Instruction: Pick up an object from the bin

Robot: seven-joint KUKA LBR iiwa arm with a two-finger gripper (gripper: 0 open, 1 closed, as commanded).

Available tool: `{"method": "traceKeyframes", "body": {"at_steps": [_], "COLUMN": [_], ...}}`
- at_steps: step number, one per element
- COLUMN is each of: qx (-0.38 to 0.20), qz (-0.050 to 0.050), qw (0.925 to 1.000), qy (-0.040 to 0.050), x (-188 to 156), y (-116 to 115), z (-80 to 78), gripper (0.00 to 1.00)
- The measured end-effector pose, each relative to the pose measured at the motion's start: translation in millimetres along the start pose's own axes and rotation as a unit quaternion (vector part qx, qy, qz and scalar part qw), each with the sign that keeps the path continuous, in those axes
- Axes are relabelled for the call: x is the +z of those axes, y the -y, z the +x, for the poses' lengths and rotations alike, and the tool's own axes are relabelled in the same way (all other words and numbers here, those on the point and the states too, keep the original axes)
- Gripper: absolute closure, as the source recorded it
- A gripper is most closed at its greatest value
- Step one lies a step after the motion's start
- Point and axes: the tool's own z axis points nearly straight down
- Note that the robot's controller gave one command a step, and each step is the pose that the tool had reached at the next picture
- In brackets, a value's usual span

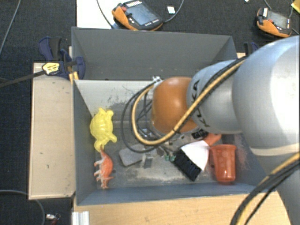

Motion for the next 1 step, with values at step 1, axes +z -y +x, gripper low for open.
{"method": "traceKeyframes", "body": {"at_steps": [1], "qx": [0.001], "qz": [0.0], "qw": [1.0], "qy": [0.0], "x": [-0.4], "y": [0.1], "z": [0.1], "gripper": [1.0]}}
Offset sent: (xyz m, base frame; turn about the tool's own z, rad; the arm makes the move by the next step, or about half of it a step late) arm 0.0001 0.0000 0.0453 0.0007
